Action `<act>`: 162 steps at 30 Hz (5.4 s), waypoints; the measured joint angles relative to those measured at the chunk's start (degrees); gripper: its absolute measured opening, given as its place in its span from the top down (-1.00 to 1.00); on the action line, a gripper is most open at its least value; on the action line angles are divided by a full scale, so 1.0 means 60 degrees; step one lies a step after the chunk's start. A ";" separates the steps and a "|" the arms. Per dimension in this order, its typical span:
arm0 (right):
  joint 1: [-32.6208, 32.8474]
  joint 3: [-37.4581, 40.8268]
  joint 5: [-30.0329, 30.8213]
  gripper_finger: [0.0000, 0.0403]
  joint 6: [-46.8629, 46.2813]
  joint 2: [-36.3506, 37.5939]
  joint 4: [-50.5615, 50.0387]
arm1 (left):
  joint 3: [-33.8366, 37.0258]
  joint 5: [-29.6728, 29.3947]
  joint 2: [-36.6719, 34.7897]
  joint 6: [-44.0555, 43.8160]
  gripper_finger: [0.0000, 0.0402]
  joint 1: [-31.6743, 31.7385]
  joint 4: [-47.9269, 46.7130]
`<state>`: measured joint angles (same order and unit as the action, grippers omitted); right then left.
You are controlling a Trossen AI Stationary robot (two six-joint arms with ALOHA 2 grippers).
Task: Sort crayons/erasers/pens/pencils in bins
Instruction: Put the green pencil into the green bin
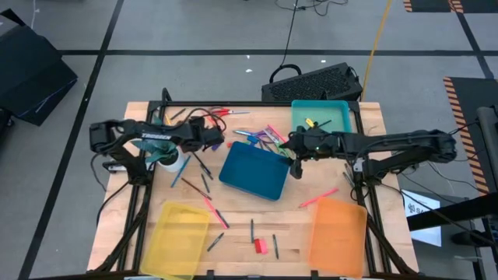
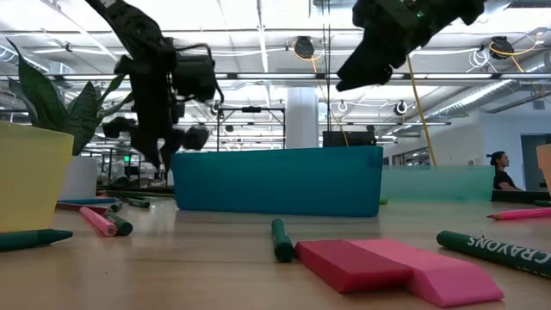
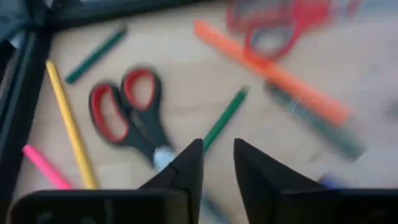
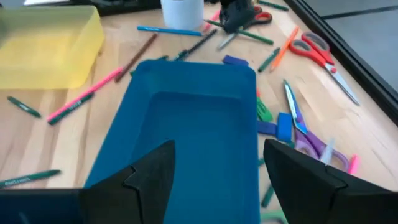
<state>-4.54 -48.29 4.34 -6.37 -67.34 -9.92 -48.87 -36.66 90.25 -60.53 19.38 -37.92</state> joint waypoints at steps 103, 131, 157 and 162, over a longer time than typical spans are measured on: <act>0.0481 0.2707 -0.1751 0.58 0.0966 0.1586 0.7671 | -0.2819 0.3351 0.1669 1.0557 0.92 -0.4277 1.1402; 0.0583 0.2703 -0.1725 0.39 0.0999 0.1582 0.7402 | -0.2818 0.4165 0.1656 1.0286 0.93 -0.3909 1.2042; 0.0565 0.2707 -0.1652 0.94 0.1035 0.1579 0.7205 | -0.2818 0.4671 0.1656 1.0588 0.78 -0.3745 1.1784; 0.0553 0.2209 -0.1066 0.94 0.1471 0.1624 0.5951 | -0.2811 0.4518 0.1510 1.0862 0.70 -0.3731 1.0993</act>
<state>-1.22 -35.04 -2.06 2.45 -57.59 25.79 -65.74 -9.55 99.31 4.64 -3.01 28.03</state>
